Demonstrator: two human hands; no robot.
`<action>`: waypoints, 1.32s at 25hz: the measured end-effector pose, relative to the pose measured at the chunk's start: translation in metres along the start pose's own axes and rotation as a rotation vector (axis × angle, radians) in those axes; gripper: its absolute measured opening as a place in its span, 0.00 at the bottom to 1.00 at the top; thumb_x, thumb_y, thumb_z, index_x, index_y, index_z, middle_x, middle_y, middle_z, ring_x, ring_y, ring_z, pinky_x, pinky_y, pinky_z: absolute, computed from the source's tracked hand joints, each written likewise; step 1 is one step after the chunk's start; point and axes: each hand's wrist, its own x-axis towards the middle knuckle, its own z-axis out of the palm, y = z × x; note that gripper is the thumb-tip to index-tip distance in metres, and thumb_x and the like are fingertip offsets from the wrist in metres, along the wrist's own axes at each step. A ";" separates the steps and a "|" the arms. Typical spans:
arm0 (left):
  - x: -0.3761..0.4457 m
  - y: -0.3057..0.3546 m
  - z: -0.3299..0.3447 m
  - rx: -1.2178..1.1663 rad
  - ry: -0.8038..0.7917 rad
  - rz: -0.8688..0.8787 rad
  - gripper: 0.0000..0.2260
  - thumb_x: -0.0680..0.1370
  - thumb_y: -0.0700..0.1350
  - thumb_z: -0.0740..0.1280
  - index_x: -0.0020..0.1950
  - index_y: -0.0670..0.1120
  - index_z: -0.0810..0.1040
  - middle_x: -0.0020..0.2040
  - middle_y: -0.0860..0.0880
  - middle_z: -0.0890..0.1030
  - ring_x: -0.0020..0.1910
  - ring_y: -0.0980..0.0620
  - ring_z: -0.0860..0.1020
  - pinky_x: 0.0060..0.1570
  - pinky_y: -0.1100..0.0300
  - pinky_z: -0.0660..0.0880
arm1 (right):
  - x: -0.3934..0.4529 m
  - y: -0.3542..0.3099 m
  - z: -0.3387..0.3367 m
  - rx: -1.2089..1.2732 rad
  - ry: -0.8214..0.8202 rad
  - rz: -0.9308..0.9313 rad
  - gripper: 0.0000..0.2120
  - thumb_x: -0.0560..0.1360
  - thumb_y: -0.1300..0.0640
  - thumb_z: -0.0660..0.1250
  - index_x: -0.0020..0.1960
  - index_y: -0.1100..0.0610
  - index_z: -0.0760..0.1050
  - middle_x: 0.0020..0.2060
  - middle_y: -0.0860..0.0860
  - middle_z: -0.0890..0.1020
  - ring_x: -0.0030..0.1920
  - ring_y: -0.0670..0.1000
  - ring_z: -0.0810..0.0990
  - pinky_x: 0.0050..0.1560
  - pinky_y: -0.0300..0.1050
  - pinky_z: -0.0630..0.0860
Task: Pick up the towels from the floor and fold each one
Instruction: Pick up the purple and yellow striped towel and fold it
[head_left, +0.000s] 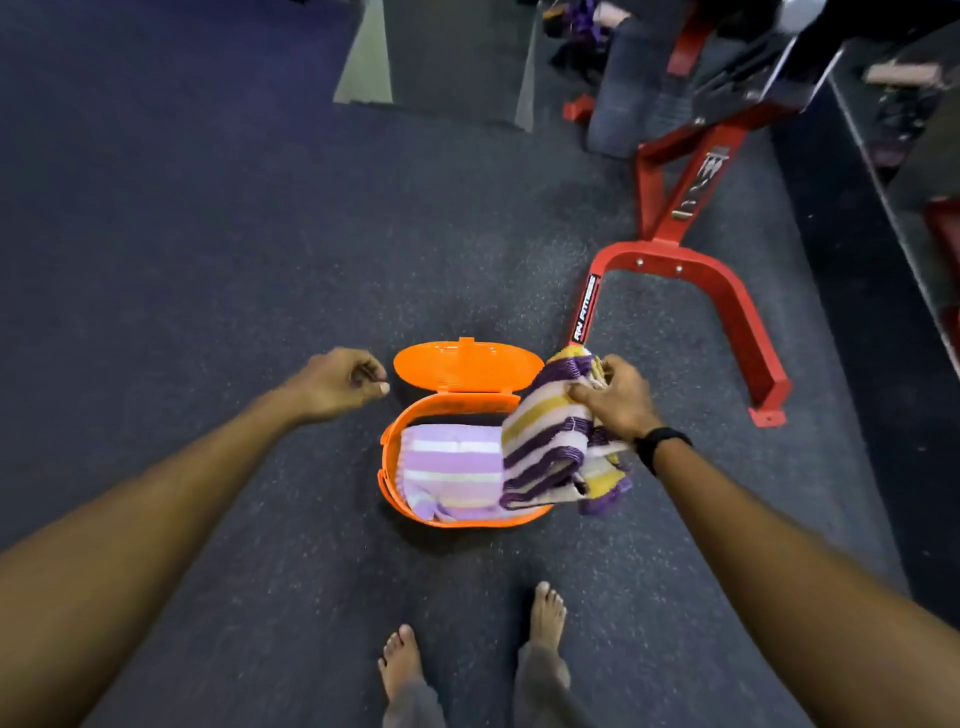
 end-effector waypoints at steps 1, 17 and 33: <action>0.017 -0.012 0.015 -0.006 -0.012 -0.003 0.08 0.77 0.44 0.69 0.54 0.44 0.78 0.50 0.46 0.81 0.50 0.48 0.79 0.48 0.59 0.72 | 0.017 0.012 0.017 0.127 -0.061 0.021 0.08 0.71 0.61 0.73 0.43 0.56 0.74 0.38 0.50 0.79 0.38 0.49 0.76 0.37 0.42 0.69; 0.286 -0.206 0.342 0.632 0.060 0.047 0.40 0.69 0.75 0.50 0.77 0.62 0.46 0.79 0.43 0.48 0.77 0.39 0.49 0.68 0.32 0.57 | 0.239 0.267 0.318 -0.808 -0.434 -0.521 0.38 0.79 0.45 0.61 0.77 0.41 0.37 0.78 0.58 0.45 0.76 0.67 0.48 0.71 0.66 0.59; 0.220 -0.149 0.269 0.504 -0.048 -0.041 0.60 0.51 0.84 0.36 0.78 0.55 0.45 0.79 0.46 0.48 0.77 0.43 0.50 0.73 0.41 0.53 | 0.197 0.192 0.225 -0.804 -0.544 -0.430 0.41 0.76 0.38 0.61 0.78 0.46 0.41 0.78 0.55 0.44 0.77 0.60 0.47 0.73 0.61 0.55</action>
